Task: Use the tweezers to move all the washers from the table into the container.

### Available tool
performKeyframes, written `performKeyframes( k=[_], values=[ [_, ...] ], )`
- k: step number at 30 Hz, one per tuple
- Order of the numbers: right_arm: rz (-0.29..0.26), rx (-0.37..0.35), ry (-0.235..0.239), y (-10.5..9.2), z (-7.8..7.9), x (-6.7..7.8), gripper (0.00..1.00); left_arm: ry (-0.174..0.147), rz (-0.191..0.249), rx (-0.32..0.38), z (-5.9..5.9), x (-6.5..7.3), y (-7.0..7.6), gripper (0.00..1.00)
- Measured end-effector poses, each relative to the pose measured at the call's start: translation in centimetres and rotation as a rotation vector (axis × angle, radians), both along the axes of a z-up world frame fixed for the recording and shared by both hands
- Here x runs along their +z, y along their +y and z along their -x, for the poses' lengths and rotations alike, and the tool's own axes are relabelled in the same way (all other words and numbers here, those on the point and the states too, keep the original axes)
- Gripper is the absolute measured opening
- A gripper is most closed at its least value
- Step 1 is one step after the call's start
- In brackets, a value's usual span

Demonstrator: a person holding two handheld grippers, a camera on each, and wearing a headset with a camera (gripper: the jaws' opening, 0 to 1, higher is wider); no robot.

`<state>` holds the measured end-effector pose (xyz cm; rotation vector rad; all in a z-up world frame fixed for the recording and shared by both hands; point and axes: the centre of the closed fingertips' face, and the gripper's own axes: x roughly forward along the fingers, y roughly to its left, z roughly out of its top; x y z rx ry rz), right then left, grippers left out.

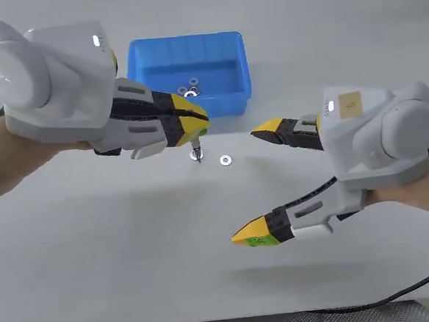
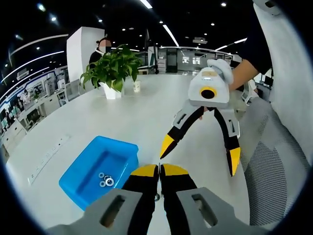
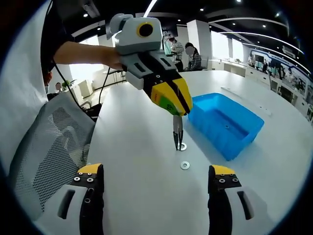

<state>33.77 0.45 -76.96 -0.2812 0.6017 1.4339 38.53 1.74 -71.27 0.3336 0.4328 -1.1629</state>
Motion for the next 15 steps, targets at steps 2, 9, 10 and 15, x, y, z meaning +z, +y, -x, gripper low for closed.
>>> performKeyframes(
  k=[2, 9, 10, 15],
  values=[
    [-0.025, -0.021, 0.016, 0.4, -0.8, 0.1, 0.81, 0.004, 0.003, -0.003, 0.1, 0.0, 0.0, 0.06],
    [0.008, 0.031, -0.014, 2.0, -2.2, -1.0, 0.71, 0.029, 0.022, -0.001, 0.5, 0.0, 0.1, 0.06],
    [0.017, 0.053, -0.02, 2.4, -2.3, -1.2, 0.7, 0.03, 0.026, 0.004, 0.4, 0.0, 0.2, 0.06],
    [0.014, 0.1, -0.018, 4.1, -2.2, -1.3, 0.61, 0.038, 0.024, 0.02, 0.2, 0.0, 0.6, 0.06]
  ],
)
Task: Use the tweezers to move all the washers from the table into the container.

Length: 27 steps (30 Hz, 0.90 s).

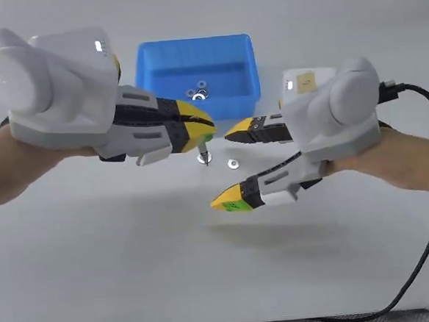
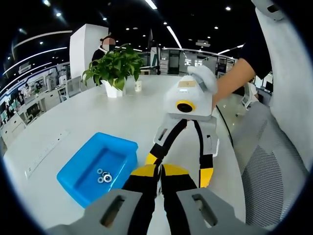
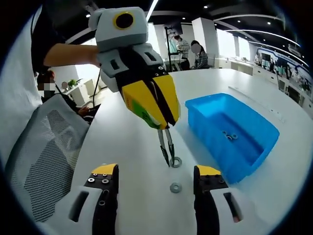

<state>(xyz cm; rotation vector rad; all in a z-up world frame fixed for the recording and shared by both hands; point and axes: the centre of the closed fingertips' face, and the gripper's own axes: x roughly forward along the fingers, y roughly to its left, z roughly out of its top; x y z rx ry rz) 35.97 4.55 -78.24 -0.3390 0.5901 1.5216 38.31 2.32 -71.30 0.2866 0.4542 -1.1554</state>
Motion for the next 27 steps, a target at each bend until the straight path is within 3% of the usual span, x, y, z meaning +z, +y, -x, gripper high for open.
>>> performKeyframes(
  k=[4, 11, 19, 27],
  values=[
    [-0.002, 0.016, 0.012, 1.2, -0.2, 0.0, 0.59, -0.003, -0.01, -0.005, 0.1, 0.0, 0.1, 0.06],
    [-0.014, 0.048, 0.003, 2.0, -1.1, 0.5, 0.32, -0.004, -0.01, -0.006, 0.1, 0.0, 0.0, 0.06],
    [-0.034, 0.086, -0.017, 2.2, -1.3, 0.8, 0.18, -0.004, -0.003, -0.017, 0.2, -0.1, -0.4, 0.06],
    [0.026, 0.161, -0.051, 1.9, -1.0, 0.1, 0.13, -0.008, 0.0, -0.024, 0.1, -0.1, -0.7, 0.06]
  ],
)
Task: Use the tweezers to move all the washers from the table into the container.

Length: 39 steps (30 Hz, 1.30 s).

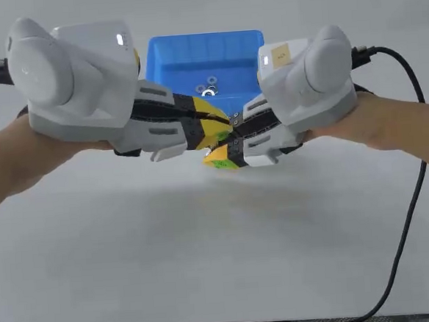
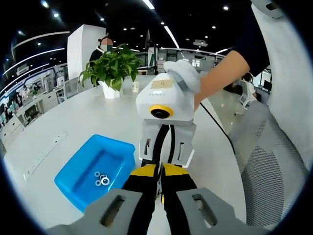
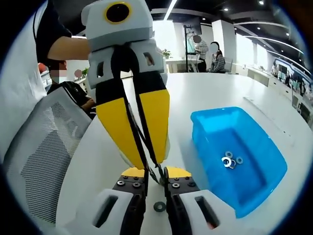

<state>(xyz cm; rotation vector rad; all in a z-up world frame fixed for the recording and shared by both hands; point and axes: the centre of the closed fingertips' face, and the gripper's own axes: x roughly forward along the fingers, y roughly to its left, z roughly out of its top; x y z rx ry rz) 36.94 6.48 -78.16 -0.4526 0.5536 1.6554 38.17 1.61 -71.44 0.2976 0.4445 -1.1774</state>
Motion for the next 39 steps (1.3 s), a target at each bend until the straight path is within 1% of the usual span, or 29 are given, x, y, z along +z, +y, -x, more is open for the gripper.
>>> performKeyframes(
  k=[1, 2, 6, 8, 9, 13, 17, 21, 36, 39],
  values=[
    [0.004, 0.002, -0.002, 0.0, 0.01, -0.03, 0.12, -0.007, -0.005, 0.0, -0.07, -0.01, 0.01, 0.06],
    [0.01, 0.014, -0.02, 0.01, 0.02, -0.08, 0.12, -0.013, -0.012, 0.001, -0.16, -0.02, 0.05, 0.06],
    [0.016, 0.025, -0.034, 0.01, -0.01, -0.08, 0.11, -0.005, -0.017, 0.005, -0.3, -0.02, 0.23, 0.06],
    [0.015, 0.026, -0.04, 0.02, -0.03, -0.09, 0.11, -0.008, -0.022, 0.003, -0.32, -0.03, 0.29, 0.06],
    [0.014, 0.027, -0.044, 0.02, -0.04, -0.09, 0.11, -0.017, -0.029, 0.0, -0.35, -0.03, 0.32, 0.06],
    [0.009, 0.034, -0.056, -0.02, 0.17, -0.07, 0.1, -0.013, -0.035, -0.008, -0.14, -0.04, 0.21, 0.06],
    [0.005, 0.033, -0.061, -0.01, 0.21, -0.03, 0.1, -0.01, -0.036, -0.008, -0.07, 0.01, 0.11, 0.07],
    [0.002, 0.033, -0.062, 0.01, 0.16, 0.03, 0.1, -0.001, -0.027, -0.006, -0.08, 0.19, 0.03, 0.07],
    [0.003, 0.019, -0.064, -0.07, -0.31, 0.16, 0.1, 0.007, -0.038, -0.007, -0.11, 0.09, 0.12, 0.12],
    [0.001, 0.018, -0.065, -0.04, -0.4, 0.28, 0.1, 0.01, -0.047, -0.011, 0.0, -0.01, 0.25, 0.14]
  ],
)
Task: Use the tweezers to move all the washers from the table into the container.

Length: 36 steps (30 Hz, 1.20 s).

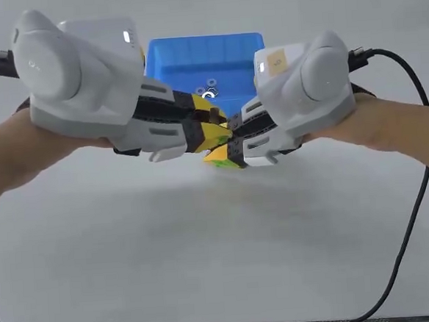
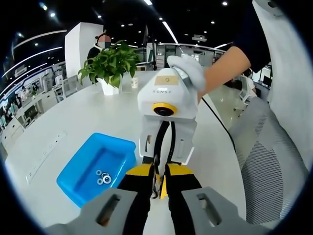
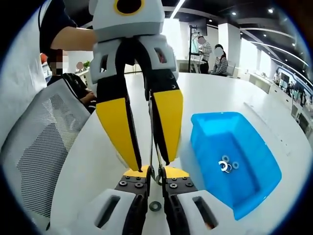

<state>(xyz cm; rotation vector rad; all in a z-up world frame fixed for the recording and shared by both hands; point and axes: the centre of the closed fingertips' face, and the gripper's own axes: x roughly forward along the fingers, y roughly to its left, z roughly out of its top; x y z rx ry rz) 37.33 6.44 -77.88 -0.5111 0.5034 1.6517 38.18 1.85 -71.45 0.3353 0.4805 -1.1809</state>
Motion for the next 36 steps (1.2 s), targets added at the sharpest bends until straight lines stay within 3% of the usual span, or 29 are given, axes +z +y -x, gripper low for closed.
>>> performKeyframes(
  k=[10, 15, 21, 23, 28, 31, 36],
  values=[
    [0.002, 0.004, -0.016, -0.3, 0.1, 0.7, 0.1, 0.004, -0.013, 0.02, 0.2, 0.2, 0.8, 0.19],
    [0.007, -0.001, -0.024, -0.9, 0.0, 1.2, 0.1, 0.02, -0.002, 0.063, 1.0, 0.5, 2.4, 0.24],
    [-0.006, -0.023, -0.033, -1.1, -0.4, 2.6, 0.1, 0.05, -0.018, 0.14, 2.1, -0.3, 5.0, 0.33],
    [-0.01, -0.025, -0.042, -1.1, -0.5, 3.3, 0.1, 0.037, -0.007, 0.171, 2.3, -0.1, 5.8, 0.35],
    [-0.013, -0.012, -0.072, -1.2, -0.6, 4.7, 0.1, 0.034, 0.068, 0.303, 1.9, 0.9, 7.8, 0.47],
    [-0.004, -0.006, -0.082, -1.3, -0.8, 5.2, 0.1, 0.052, 0.105, 0.347, 1.9, 1.2, 8.4, 0.48],
    [0.001, 0.004, -0.086, -1.3, -0.9, 6.3, 0.1, 0.045, 0.124, 0.385, 1.9, 1.8, 9.0, 0.56]
  ],
)
